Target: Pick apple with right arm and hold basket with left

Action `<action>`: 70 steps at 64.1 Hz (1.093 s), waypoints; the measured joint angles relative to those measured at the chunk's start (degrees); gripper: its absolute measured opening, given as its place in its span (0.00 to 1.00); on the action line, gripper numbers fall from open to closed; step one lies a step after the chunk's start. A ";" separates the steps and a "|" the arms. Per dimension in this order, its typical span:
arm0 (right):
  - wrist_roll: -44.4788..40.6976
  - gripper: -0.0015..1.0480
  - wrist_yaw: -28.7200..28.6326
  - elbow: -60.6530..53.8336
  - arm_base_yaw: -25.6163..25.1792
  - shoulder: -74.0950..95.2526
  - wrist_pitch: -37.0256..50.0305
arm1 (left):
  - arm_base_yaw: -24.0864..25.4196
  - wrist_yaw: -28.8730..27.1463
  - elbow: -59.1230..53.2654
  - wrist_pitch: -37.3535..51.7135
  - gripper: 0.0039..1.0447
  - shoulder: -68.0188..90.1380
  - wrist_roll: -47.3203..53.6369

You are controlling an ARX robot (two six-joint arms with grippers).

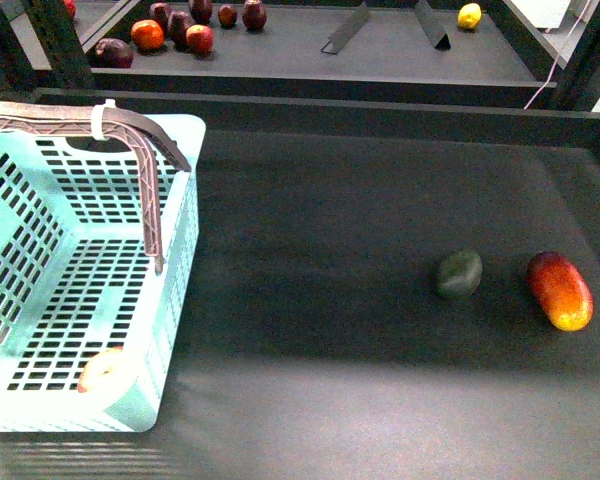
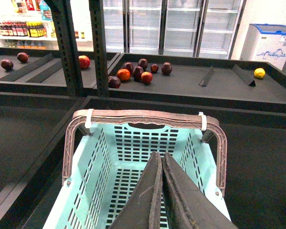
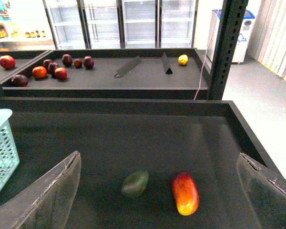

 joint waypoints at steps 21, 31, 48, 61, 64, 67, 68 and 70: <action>-0.02 0.92 0.00 0.00 0.00 0.00 0.00 | 0.00 -0.02 0.00 0.00 0.50 0.00 0.00; 0.00 0.92 0.00 0.00 0.00 0.00 0.00 | 0.00 0.00 0.00 0.00 0.80 0.00 0.00; 0.00 0.92 0.00 0.00 0.00 0.00 0.00 | 0.00 0.00 0.00 0.00 0.93 0.00 0.13; 0.00 0.92 0.02 0.00 0.00 0.00 0.00 | 0.00 -0.02 0.00 0.00 0.93 0.00 0.11; 0.00 0.92 0.00 0.00 0.00 0.00 0.00 | 0.00 -0.02 0.00 0.00 0.93 0.00 0.13; 0.00 0.92 0.02 0.00 0.00 0.00 0.00 | 0.00 -0.02 0.00 0.00 0.93 0.00 0.13; 0.00 0.92 0.00 0.00 0.00 0.00 0.00 | 0.00 0.00 0.00 0.00 0.93 0.00 0.11; -0.02 0.92 0.00 0.00 0.00 0.00 0.00 | 0.00 -0.02 0.00 0.00 0.93 0.00 0.13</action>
